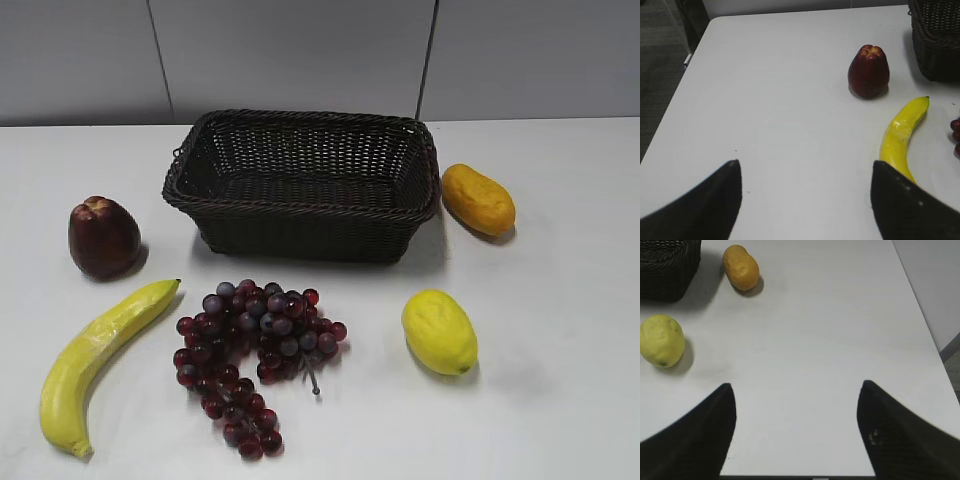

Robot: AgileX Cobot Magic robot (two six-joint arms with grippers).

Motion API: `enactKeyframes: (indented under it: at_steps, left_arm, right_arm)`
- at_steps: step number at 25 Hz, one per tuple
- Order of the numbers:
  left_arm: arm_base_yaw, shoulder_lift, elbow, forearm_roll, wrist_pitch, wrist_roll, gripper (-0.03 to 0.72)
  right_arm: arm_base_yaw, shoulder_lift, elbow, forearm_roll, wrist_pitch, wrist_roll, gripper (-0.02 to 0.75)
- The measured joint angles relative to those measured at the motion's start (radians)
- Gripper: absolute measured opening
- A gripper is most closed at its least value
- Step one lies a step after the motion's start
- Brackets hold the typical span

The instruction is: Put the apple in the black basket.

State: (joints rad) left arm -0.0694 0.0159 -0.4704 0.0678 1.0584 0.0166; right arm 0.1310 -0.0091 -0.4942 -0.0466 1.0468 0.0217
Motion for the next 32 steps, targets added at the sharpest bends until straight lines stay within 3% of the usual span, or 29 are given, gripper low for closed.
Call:
enactKeyframes:
  at_steps: [15,24,32]
  left_arm:
    - [0.0,0.081,-0.038,-0.027,0.031,0.0,0.59]
    - [0.0,0.408,-0.278,-0.007,-0.031,0.009,0.59]
    - [0.0,0.734,-0.524,-0.009,-0.092,0.094,0.571]
  right_arm:
    - [0.0,0.0,0.0,0.0,0.0,-0.001,0.573]
    - [0.0,0.0,0.0,0.0,0.0,-0.001,0.573]
    - [0.0,0.0,0.0,0.0,0.0,-0.001,0.573]
